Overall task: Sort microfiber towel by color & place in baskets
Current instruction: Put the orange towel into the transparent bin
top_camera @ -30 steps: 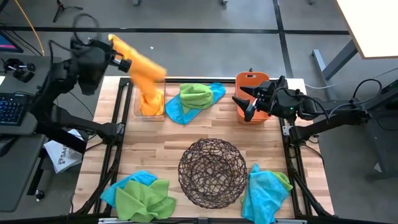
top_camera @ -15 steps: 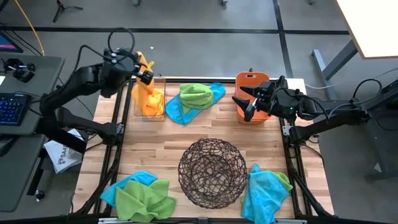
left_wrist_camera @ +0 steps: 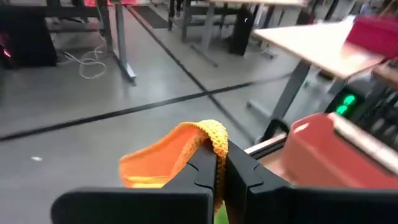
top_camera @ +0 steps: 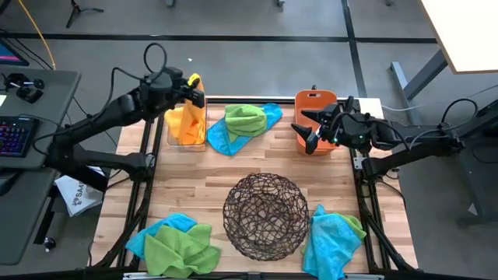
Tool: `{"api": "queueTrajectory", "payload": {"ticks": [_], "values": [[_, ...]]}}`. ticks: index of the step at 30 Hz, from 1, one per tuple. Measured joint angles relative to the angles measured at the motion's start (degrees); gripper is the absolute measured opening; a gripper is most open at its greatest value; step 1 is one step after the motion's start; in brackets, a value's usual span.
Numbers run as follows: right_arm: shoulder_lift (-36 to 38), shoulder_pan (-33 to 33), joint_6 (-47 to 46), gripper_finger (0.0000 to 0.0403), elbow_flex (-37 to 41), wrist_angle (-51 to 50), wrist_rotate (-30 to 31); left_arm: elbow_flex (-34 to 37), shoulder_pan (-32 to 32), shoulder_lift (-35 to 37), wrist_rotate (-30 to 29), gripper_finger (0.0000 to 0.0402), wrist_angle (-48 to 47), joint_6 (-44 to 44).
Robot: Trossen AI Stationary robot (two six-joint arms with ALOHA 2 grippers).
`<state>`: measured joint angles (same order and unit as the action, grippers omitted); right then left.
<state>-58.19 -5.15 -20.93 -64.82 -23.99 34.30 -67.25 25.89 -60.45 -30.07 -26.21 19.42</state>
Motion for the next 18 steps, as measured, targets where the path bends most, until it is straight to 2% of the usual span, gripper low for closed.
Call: {"api": "queueTrajectory", "payload": {"ticks": [4,9,14,18], "values": [[0.0,0.0,0.0,0.0297,0.0,-1.1,0.0,6.0,3.3,3.0,3.2,0.0000,9.5,4.2],[0.0,0.0,-0.1,0.0297,0.0,-1.1,0.3,14.6,6.9,5.0,14.7,0.0000,30.5,8.9],[0.0,0.0,-1.3,0.0297,0.0,-1.6,0.6,18.9,9.1,5.0,15.6,0.0000,38.9,12.1],[0.0,0.0,-1.6,0.0297,0.0,-1.6,1.7,20.9,10.7,3.8,22.7,0.0000,48.3,13.1]]}}
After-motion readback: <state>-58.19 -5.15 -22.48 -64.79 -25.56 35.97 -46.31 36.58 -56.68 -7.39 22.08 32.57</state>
